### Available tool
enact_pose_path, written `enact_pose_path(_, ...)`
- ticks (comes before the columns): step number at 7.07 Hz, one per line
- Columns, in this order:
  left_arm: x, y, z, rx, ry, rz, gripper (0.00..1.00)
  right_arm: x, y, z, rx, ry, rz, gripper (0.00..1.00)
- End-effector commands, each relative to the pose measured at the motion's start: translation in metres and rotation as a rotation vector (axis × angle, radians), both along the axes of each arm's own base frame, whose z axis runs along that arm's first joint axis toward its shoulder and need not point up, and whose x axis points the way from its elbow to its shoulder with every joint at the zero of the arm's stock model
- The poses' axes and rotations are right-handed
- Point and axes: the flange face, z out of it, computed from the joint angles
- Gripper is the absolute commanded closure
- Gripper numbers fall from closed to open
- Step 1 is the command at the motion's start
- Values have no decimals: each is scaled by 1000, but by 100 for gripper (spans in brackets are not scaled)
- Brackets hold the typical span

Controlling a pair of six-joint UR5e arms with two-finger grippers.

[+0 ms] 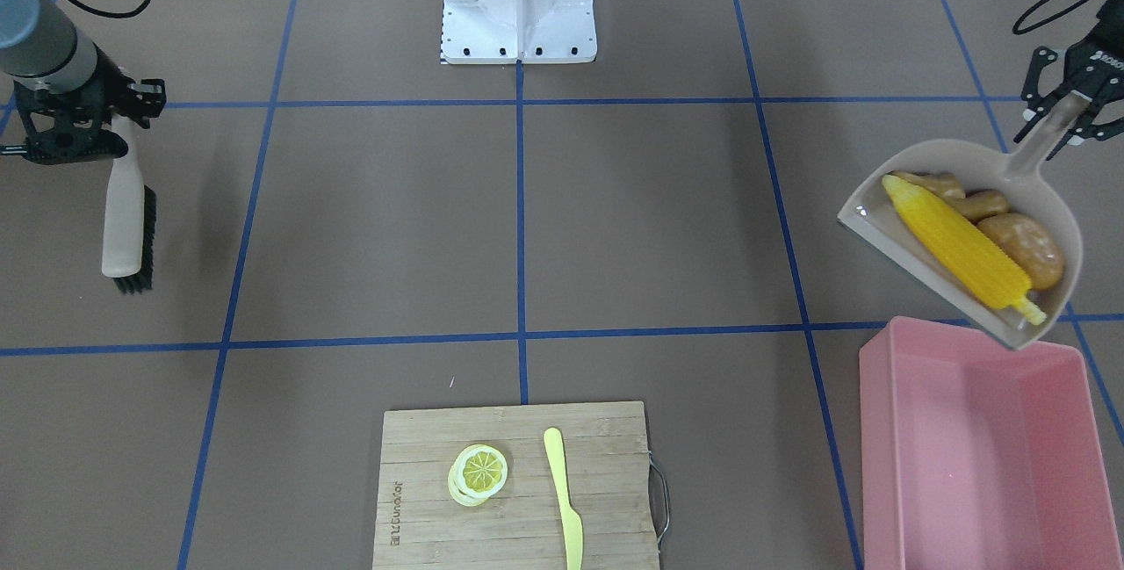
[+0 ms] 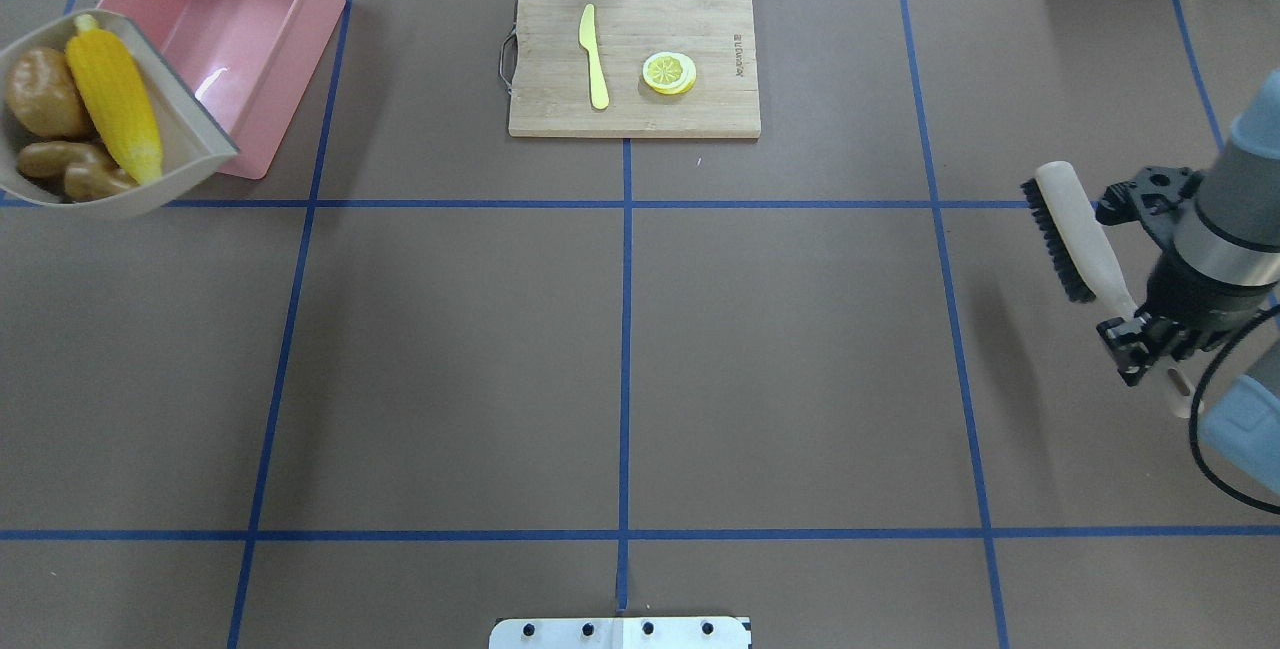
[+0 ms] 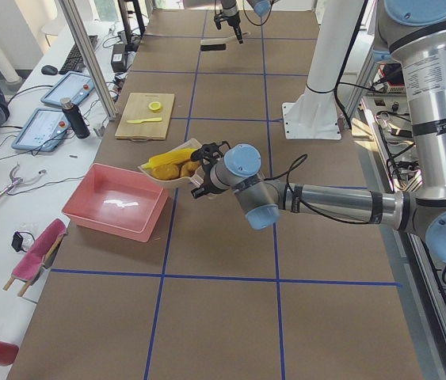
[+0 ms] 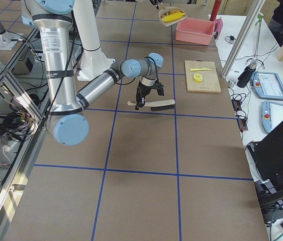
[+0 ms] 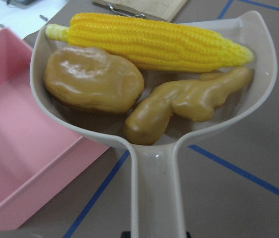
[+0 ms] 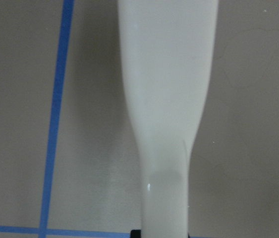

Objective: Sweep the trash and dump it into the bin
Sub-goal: 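Carry the loaded dustpan over the pink bin with left gripper while right returns brush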

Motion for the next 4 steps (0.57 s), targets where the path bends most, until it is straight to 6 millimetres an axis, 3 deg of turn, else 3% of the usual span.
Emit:
enact_pose_path(1, -37, -4, 43, -192, -18, -61, 100, 28, 20, 47, -68, -81, -14, 100)
enact_pose_path(2, -40, -14, 49, -223, -63, -31, 100, 25, 17, 58, -75, -105, -12, 100)
enact_pose_path(4, -49, -60, 36, -276, -143, 5, 100, 16, 7, 88, -71, -109, -14, 100)
